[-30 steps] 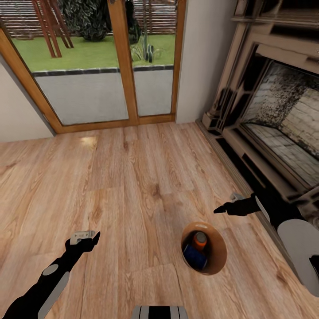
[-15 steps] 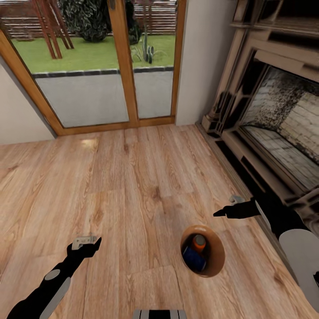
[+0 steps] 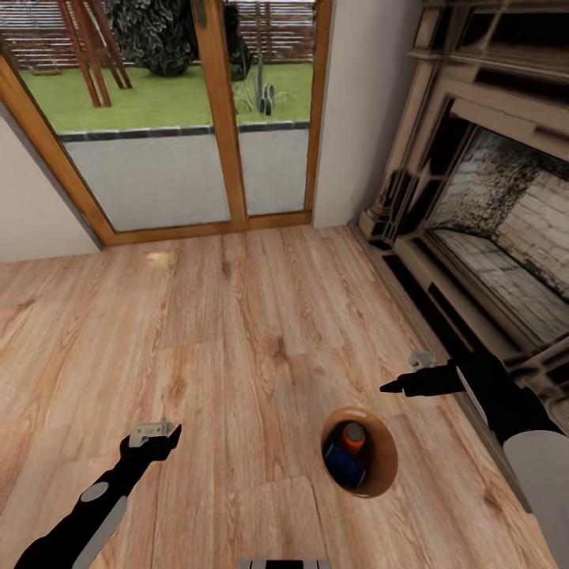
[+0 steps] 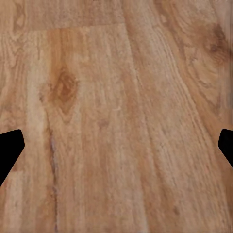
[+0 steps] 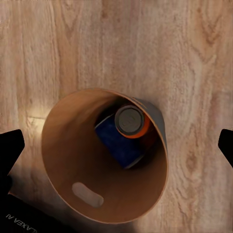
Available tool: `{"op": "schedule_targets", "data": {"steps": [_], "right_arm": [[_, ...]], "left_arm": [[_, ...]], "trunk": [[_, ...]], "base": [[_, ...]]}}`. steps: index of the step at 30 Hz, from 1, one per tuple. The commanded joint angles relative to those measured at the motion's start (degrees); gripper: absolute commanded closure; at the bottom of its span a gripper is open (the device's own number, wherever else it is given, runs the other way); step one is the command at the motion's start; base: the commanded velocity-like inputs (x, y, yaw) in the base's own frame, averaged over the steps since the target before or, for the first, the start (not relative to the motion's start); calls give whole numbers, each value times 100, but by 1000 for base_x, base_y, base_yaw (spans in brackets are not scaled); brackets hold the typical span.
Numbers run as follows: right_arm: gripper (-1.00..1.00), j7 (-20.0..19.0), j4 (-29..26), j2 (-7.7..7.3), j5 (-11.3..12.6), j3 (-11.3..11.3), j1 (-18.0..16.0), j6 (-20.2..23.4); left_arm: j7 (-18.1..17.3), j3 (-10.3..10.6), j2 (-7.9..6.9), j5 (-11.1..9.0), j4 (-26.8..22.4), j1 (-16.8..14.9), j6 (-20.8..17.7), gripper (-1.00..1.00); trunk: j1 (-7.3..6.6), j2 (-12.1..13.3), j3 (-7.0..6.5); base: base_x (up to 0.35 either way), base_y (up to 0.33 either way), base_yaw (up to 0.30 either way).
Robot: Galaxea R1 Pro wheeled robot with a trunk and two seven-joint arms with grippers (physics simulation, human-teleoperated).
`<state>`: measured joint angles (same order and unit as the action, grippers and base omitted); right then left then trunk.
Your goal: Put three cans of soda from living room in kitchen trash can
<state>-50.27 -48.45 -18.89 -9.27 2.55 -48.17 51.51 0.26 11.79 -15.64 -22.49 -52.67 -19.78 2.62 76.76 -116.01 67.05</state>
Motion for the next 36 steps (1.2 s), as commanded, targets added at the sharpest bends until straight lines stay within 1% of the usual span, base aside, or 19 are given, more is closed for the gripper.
{"op": "schedule_targets", "data": {"steps": [1, 2, 7, 8, 9, 10, 13, 15, 17, 19, 23, 24, 25, 28, 30, 34, 35, 36], "right_arm": [[-100, 0, -2, 0, -2, 0, 2, -1], [-100, 0, -55, 0, -27, 0, 40, -1], [-100, -8, -347, 16, -398, 0, 244, -11], [-100, -12, -491, 19, -532, 0, 372, -19], [-100, -12, -491, 19, -532, 0, 372, -19], [-100, -14, -621, 22, -621, 0, 506, -61], [-100, -16, -772, 27, -732, 3, 717, -193], [-100, -13, -832, 35, -826, 5, 833, -269], [-100, -12, -868, 43, -966, 5, 913, -320], [-100, -9, -883, 60, -1333, 0, 1008, -378], [-100, -1, -879, 76, -1598, -6, 1158, -408], [-100, -1, -879, 76, -1598, -6, 1158, -408], [-100, 5, -876, 83, -1661, -3, 1253, -415], [-100, 13, -872, 112, -1696, 1, 1343, -419], [-100, 88, -870, 195, -1716, -3, 1417, -421], [-100, 381, -868, 326, -1712, -3, 1545, -422], [-100, 534, -868, 393, -1700, -2, 1605, -422], [-100, 685, -868, 499, -1694, -5, 1683, -422]], "left_arm": [[0, 0, 0, 0, 0, 0, 0, -100], [0, 1, 5, 0, 2, 0, 0, -100], [0, 15, 21, 0, 9, 0, 1, -100], [-3, 24, 23, 1, 10, 0, 0, -100], [-3, 24, 23, 1, 10, 0, 0, -100], [-5, 39, 24, 7, 10, 0, 1, -100], [-7, 106, 25, 47, 11, 0, 1, -100], [-5, 179, 25, 142, 11, 0, 0, -100], [-2, 234, 26, 293, 13, 0, -6, -100], [4, 292, 26, 596, 37, 0, -19, -100], [7, 313, 26, 756, 230, 0, -7, -100], [7, 313, 26, 756, 230, 0, -7, -100], [-6, 320, 24, 795, 401, 0, -40, -100], [-20, 313, 21, 818, 584, 0, -124, -100], [-24, 293, 19, 826, 763, 0, -380, -100], [-12, 282, 20, 826, 906, 0, -647, -100], [-6, 286, 22, 829, 944, 0, -714, -100], [1, 302, 24, 831, 978, 2, -768, -100]], "trunk": [[-22, 42, -19], [-44, 82, -36], [-154, 282, -126], [-176, 322, -144], [-198, 362, -162], [-220, 403, -180], [-286, 523, -234], [-330, 603, -270], [-374, 683, -306], [-418, 764, -342], [-506, 924, -413], [-528, 964, -431], [-550, 1004, -449], [-616, 1125, -503], [-659, 1205, -539], [-747, 1365, -611], [-769, 1405, -629], [-791, 1445, -647]], "base": [[0, 0, 0], [0, 0, 0], [0, 0, 0], [0, 0, 0], [0, 0, 0], [0, 0, 0], [0, 0, 0], [0, 0, 0], [0, 0, 0], [0, 0, 0], [0, 0, 0], [0, 0, 0], [0, 0, 0], [0, 0, 0], [0, 0, 0], [0, 0, 0], [0, 0, 0], [0, 0, 0]]}}
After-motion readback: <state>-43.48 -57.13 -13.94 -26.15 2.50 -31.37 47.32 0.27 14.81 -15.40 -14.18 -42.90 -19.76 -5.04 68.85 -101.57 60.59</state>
